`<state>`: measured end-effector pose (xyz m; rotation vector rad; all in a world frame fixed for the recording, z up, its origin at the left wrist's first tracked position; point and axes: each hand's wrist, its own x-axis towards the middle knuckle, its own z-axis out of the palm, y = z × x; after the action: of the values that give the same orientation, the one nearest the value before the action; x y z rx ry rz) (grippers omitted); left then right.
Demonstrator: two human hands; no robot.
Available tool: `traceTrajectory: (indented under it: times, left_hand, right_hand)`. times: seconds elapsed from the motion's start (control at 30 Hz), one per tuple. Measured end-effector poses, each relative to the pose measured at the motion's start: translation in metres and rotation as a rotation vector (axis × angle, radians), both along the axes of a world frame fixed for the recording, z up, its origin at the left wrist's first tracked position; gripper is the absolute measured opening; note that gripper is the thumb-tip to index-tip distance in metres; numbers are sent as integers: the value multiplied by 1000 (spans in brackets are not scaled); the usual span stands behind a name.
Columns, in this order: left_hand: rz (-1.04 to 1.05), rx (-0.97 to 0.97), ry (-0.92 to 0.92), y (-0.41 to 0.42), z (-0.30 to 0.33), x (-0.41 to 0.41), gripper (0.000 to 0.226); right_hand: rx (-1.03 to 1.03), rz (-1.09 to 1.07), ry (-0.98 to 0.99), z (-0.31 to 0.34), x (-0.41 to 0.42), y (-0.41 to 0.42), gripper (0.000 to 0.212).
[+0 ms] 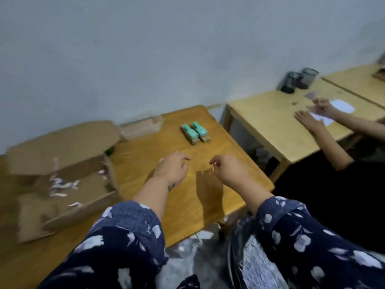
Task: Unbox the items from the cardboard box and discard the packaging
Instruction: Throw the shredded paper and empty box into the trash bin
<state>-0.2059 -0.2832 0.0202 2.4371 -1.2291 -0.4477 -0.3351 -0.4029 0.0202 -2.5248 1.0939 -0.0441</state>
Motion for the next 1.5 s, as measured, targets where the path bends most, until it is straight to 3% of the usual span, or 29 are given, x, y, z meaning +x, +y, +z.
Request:
traceTrajectory:
  times: [0.2, 0.37, 0.57, 0.7, 0.83, 0.97, 1.07, 1.17, 1.3, 1.5]
  left_hand:
    - [305, -144, -64, 112, 28, 77, 27]
    - [661, -206, -100, 202, 27, 120, 28]
    - [1009, -231, -36, 259, 1, 156, 40]
    - [1186, -303, 184, 267, -20, 170, 49]
    - [1143, -332, 273, 259, -35, 176, 47]
    - [1167, -442, 222, 254, -33, 174, 48]
    - [1080, -420, 269, 260, -31, 169, 47]
    - [992, -338, 233, 265, -28, 166, 35]
    - [971, -325, 158, 274, -27, 157, 9]
    - [879, -425, 133, 285, -7, 127, 27]
  right_hand:
    - [-3, 326, -79, 25, 109, 76, 28]
    - [76, 449, -111, 28, 168, 127, 27]
    - [234, 352, -120, 8, 225, 138, 34]
    - [445, 156, -144, -12, 257, 146, 44]
    - [553, 57, -187, -28, 275, 163, 47]
    - [462, 123, -164, -31, 283, 166, 51]
    - [384, 164, -69, -24, 283, 167, 49]
    - [365, 184, 56, -14, 277, 176, 48]
    - [393, 148, 36, -6, 254, 196, 43]
    - [467, 21, -90, 11, 196, 216, 38]
